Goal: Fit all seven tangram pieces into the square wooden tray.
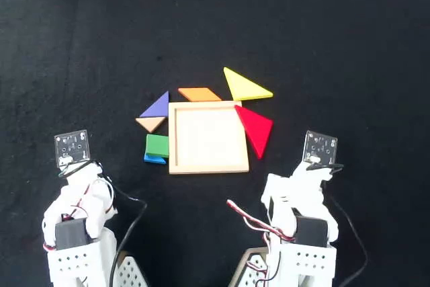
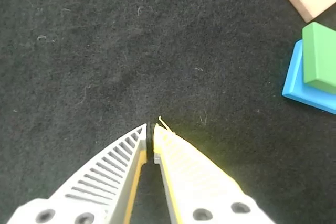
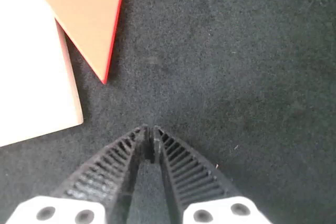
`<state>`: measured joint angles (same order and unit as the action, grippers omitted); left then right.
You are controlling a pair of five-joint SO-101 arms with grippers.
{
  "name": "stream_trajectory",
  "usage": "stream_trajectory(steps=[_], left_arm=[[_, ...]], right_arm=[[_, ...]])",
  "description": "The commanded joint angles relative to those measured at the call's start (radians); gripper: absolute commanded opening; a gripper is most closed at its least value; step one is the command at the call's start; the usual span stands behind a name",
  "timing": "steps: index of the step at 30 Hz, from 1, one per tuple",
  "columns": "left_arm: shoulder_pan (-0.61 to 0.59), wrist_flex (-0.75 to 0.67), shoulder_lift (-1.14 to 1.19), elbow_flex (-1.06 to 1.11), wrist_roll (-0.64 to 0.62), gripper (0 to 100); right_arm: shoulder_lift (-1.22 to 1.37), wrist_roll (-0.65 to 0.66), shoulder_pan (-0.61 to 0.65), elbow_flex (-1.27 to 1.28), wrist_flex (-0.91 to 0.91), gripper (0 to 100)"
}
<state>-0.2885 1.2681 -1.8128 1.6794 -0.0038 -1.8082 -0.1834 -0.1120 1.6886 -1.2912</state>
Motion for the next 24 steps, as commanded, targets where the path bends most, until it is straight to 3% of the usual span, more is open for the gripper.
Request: stream_trajectory(steps=[1,7,16,19,24], left_arm=[[0.022,-0.137,-0.009,0.019,0.011,3],[0.064,-0.405,-0.009,0.019,0.003,3],[0.2,-0.589,-0.009,0.018,0.003,3],[0.259,-0.566,-0.005,0.018,0.008,3],[0.274,-0.402,-0.005,0.019,0.012,3]], right_arm=[[-0.068,-0.009,-0.009,-0.002,0.0,1.1],[-0.067,-0.009,-0.009,-0.002,-0.005,1.1],[-0.07,-0.009,0.012,-0.004,0.13,1.1],[-0.07,-0.003,0.069,-0.004,0.123,1.1],[-0.067,-0.008,0.087,-0.004,0.121,1.1]])
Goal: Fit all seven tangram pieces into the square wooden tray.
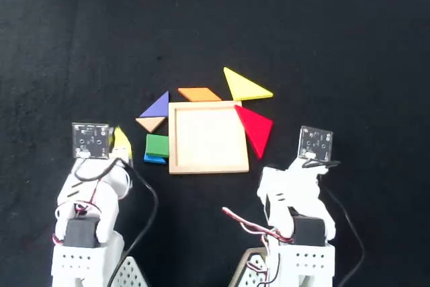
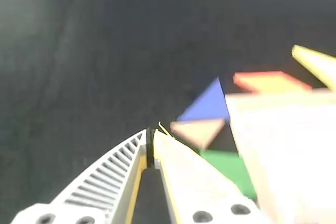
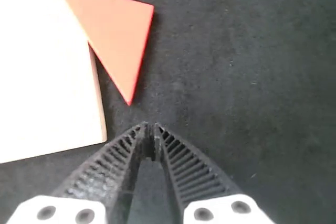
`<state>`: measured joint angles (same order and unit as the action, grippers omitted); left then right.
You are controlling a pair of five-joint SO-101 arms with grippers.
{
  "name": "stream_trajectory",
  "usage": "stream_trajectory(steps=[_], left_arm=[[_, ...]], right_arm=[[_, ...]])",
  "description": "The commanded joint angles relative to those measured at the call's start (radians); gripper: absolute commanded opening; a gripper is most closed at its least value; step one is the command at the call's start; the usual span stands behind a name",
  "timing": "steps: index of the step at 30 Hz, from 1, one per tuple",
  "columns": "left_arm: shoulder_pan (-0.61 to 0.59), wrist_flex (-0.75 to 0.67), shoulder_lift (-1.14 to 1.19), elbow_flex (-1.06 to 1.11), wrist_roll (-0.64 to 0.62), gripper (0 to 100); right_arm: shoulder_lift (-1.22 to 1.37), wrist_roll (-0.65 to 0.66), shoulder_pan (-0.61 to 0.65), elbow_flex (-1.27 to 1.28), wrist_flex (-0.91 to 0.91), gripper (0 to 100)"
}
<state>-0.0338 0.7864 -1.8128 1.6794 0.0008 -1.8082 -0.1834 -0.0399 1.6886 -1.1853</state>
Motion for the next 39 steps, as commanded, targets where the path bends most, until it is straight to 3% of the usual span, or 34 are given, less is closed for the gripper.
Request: stream_trajectory(steps=[1,6,9,14,19,22,28,33,39], left_arm=[[0.019,0.081,-0.005,0.019,0.008,3],[0.016,0.083,-0.003,0.019,0.008,3],[-0.064,0.057,-0.008,0.019,0.023,3],[-0.236,-0.089,-0.003,0.019,0.066,3],[-0.239,-0.115,-0.006,0.019,0.064,3],[-0.237,-0.149,-0.002,0.019,0.063,3],[-0.232,-0.104,-0.002,0.019,0.069,3],[-0.143,-0.064,0.0,0.019,0.115,10],[-0.131,-0.043,0.0,0.019,0.112,10]], right_arm=[[-0.067,-0.006,0.015,-0.004,0.015,1.1],[-0.07,-0.002,0.017,-0.004,0.063,1.2],[-0.068,0.028,0.009,-0.004,0.175,1.2],[-0.07,0.229,0.009,-0.004,0.404,1.2],[-0.07,0.505,0.014,-0.004,0.594,1.2],[-0.07,0.534,0.008,-0.004,0.663,1.2],[-0.064,0.505,0.011,-0.041,0.598,8.3],[-0.05,0.491,0.081,-0.289,0.381,9.1],[0.236,0.491,0.121,-0.487,0.293,9.5]])
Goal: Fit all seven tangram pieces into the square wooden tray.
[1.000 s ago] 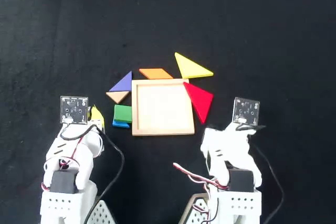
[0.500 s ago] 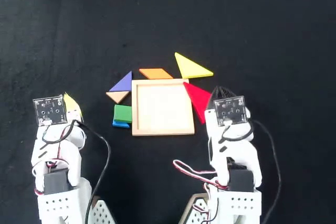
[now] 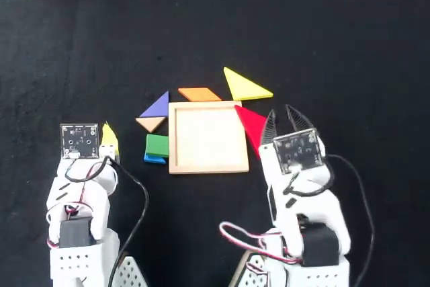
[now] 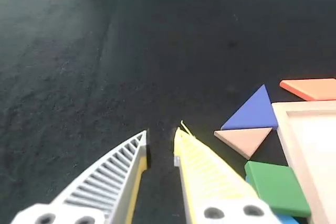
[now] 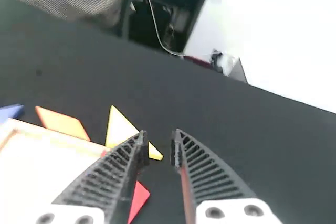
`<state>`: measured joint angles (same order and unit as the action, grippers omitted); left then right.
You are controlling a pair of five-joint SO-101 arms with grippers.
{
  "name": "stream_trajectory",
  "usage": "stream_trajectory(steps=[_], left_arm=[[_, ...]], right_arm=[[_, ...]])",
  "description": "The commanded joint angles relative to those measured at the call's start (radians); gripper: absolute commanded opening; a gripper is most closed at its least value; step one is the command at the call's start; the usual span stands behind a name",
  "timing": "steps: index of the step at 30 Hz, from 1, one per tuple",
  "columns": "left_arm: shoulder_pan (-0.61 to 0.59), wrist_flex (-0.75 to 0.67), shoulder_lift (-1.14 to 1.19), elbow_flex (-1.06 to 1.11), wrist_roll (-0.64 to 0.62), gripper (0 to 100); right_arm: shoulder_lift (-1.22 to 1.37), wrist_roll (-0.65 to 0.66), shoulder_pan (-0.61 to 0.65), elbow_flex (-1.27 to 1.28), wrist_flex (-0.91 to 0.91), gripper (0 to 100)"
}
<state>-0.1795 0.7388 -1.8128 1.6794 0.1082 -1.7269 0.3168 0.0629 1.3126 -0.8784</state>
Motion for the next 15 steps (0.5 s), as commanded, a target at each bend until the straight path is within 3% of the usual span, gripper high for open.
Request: stream_trajectory(steps=[1,8,15], left_arm=[[0.013,0.005,0.0,0.019,0.005,10],[-0.062,0.006,0.0,0.007,-0.052,10],[0.005,0.006,0.127,-0.068,-0.049,11]], right_arm=[[0.234,-0.009,0.02,-0.143,-0.014,9.6],[0.852,-0.017,0.023,-0.463,-0.107,9.6],[1.308,-0.011,0.094,-0.719,-0.226,9.6]])
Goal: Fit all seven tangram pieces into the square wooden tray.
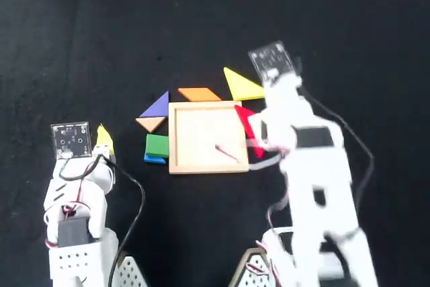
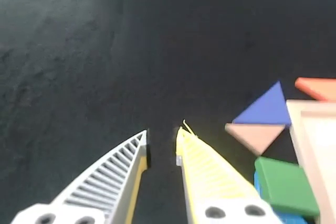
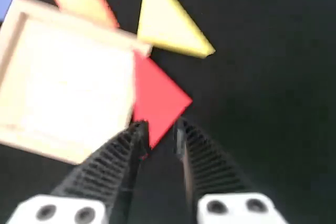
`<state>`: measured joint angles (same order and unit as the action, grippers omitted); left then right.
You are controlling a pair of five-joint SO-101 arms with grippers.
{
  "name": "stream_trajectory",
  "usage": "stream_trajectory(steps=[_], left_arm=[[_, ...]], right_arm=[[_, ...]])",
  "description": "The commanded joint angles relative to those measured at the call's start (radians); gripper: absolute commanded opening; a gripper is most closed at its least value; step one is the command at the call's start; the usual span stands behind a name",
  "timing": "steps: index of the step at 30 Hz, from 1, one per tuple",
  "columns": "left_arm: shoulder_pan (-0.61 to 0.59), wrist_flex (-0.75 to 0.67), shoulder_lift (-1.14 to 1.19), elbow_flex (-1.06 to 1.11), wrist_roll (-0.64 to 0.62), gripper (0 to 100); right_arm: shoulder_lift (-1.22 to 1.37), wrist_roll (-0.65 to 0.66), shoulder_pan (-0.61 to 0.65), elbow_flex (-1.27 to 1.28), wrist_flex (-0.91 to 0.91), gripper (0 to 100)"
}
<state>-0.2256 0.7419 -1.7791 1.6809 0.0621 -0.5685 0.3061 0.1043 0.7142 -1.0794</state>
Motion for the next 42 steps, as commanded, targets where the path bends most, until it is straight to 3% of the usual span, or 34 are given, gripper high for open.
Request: stream_trajectory(steps=[1,5,10,15,19,30,42], left_arm=[[0.068,0.003,0.146,-0.105,-0.003,11],[0.128,-0.025,0.448,-0.268,-0.005,11],[0.151,-0.141,0.959,-0.423,-0.014,10],[0.128,-0.183,1.301,-0.562,-0.034,10],[0.113,-0.155,1.309,-0.588,-0.077,10],[0.116,-0.169,1.283,-0.572,-0.077,11],[0.114,-0.17,1.284,-0.572,-0.081,11]], right_arm=[[0.189,0.002,0.077,-0.14,-0.026,9.6],[0.266,0.002,0.127,-0.179,-0.028,9.6],[0.268,0.009,0.091,-0.182,-0.029,10.0],[0.274,0.107,0.02,-0.16,-0.028,24.6],[0.275,0.206,0.021,-0.117,-0.008,25.5],[0.417,0.204,0.018,-0.045,0.18,25.9],[0.596,0.207,0.018,-0.137,0.187,25.7]])
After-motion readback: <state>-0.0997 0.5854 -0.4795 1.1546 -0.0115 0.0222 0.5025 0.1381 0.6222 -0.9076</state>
